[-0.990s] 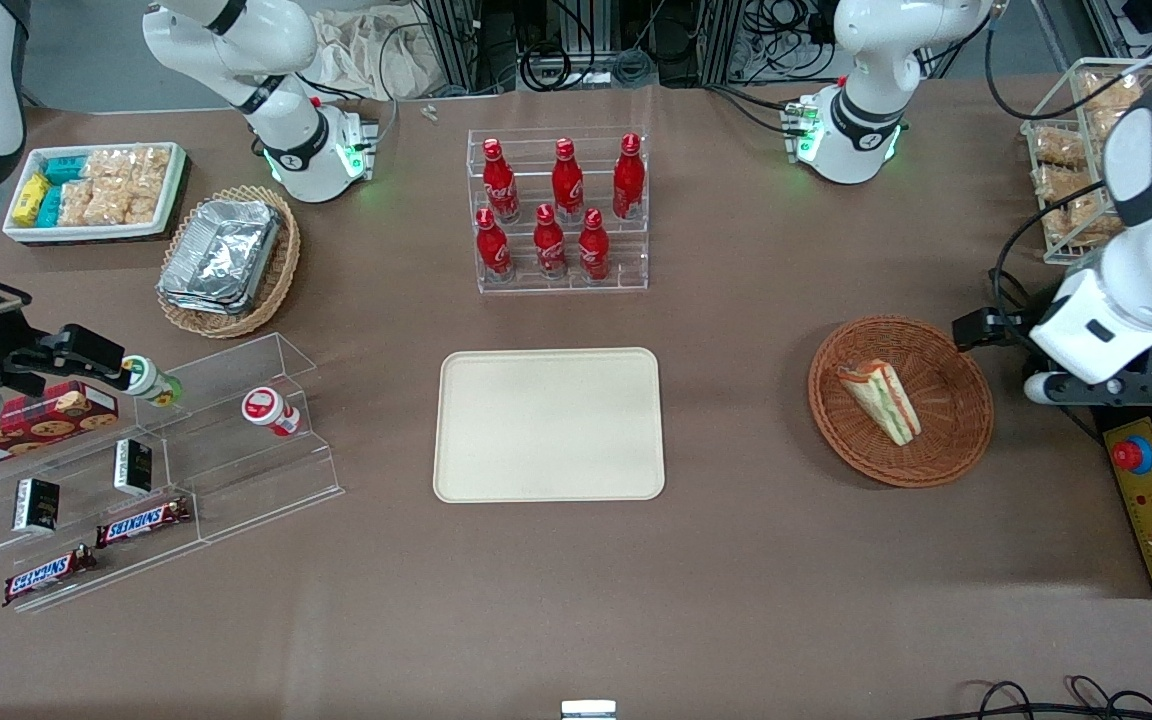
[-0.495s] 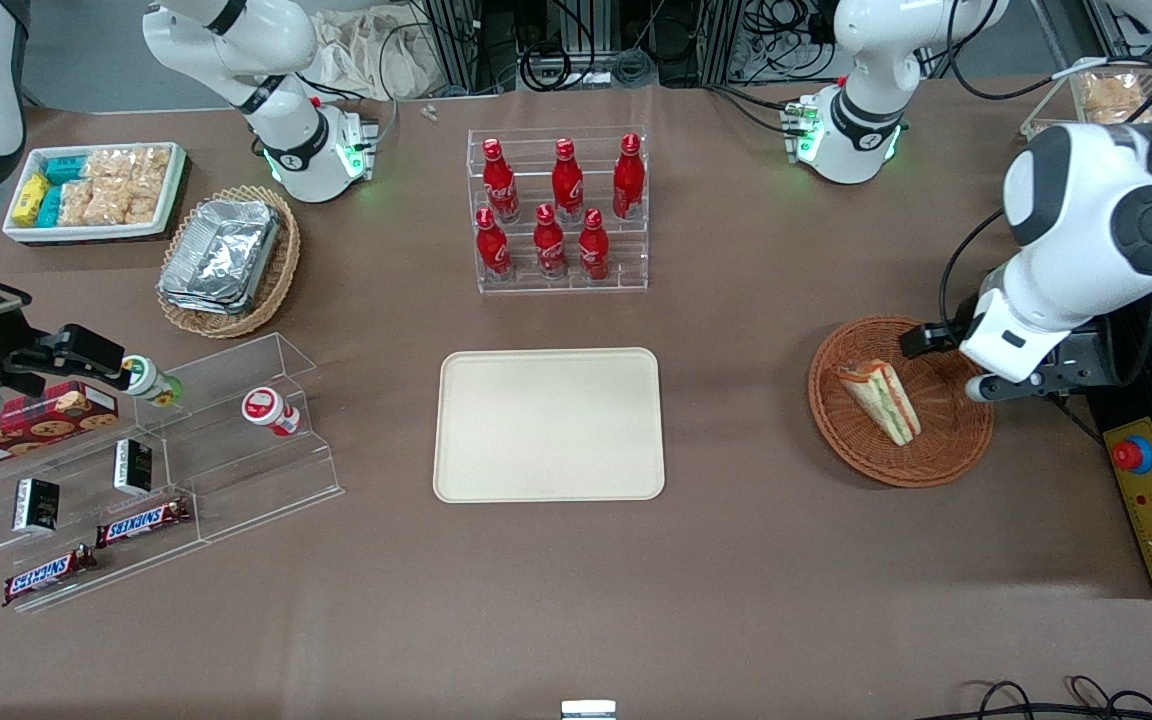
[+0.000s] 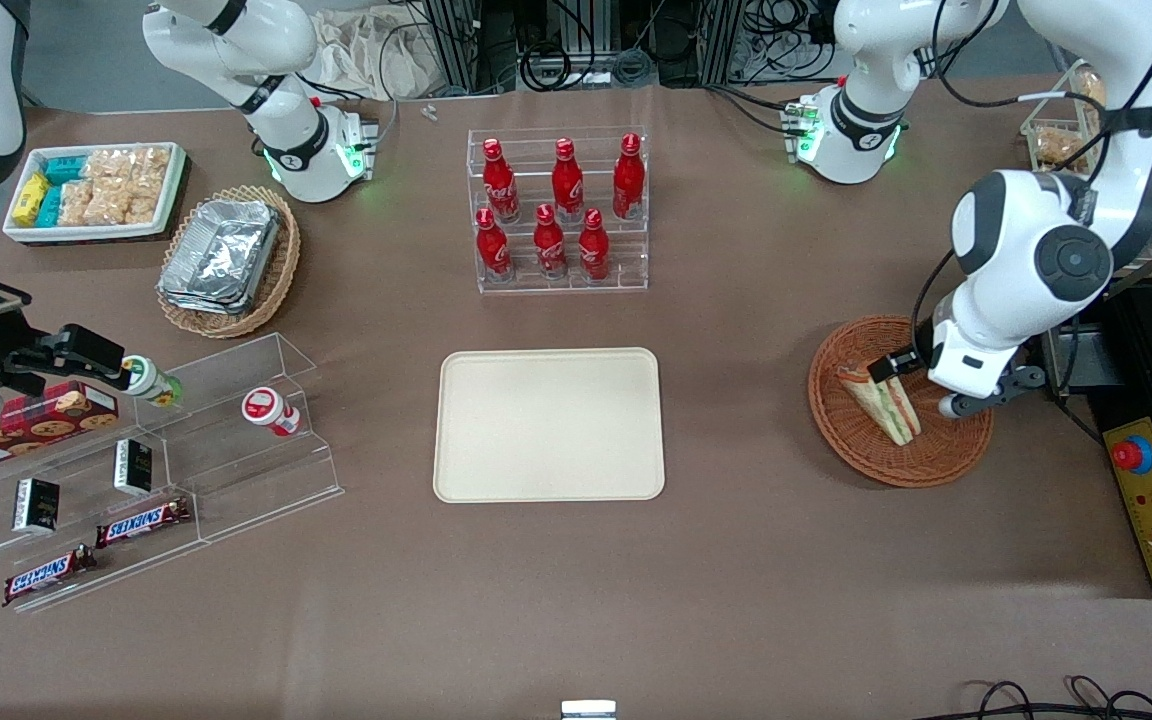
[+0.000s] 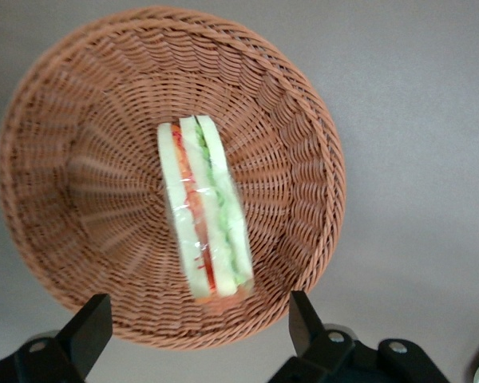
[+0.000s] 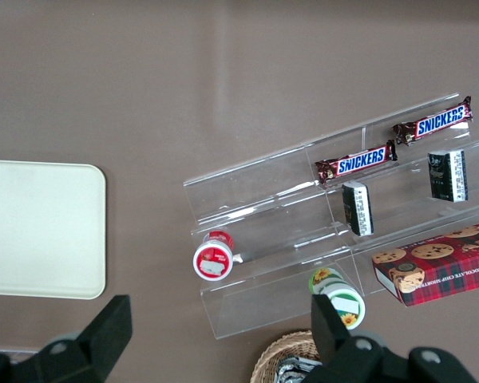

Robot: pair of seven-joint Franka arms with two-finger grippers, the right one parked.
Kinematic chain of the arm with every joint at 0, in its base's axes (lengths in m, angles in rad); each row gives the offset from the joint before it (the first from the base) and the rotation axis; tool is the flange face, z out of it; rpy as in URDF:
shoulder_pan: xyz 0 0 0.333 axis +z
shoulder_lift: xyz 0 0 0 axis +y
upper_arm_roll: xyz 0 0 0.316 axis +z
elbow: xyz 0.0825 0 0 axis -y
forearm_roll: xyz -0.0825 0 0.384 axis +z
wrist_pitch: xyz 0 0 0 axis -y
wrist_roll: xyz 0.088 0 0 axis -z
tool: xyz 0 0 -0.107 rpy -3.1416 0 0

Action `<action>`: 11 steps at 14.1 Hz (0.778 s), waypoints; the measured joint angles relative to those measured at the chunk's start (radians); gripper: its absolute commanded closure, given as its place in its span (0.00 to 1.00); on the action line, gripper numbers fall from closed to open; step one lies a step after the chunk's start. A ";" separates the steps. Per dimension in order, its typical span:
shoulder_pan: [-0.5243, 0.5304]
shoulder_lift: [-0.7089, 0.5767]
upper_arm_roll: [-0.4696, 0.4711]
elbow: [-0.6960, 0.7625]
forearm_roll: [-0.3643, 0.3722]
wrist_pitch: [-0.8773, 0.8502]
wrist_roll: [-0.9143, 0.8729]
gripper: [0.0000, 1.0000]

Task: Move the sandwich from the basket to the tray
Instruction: 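Lower the open left gripper around the wrapped sandwich in the basket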

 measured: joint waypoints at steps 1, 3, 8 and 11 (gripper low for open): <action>-0.002 0.018 0.000 0.000 0.000 0.014 -0.009 0.02; -0.003 0.043 0.000 -0.006 0.000 0.039 -0.017 0.05; -0.003 0.068 0.001 -0.044 0.000 0.094 -0.022 0.06; -0.003 0.088 0.005 -0.045 0.005 0.115 -0.023 0.09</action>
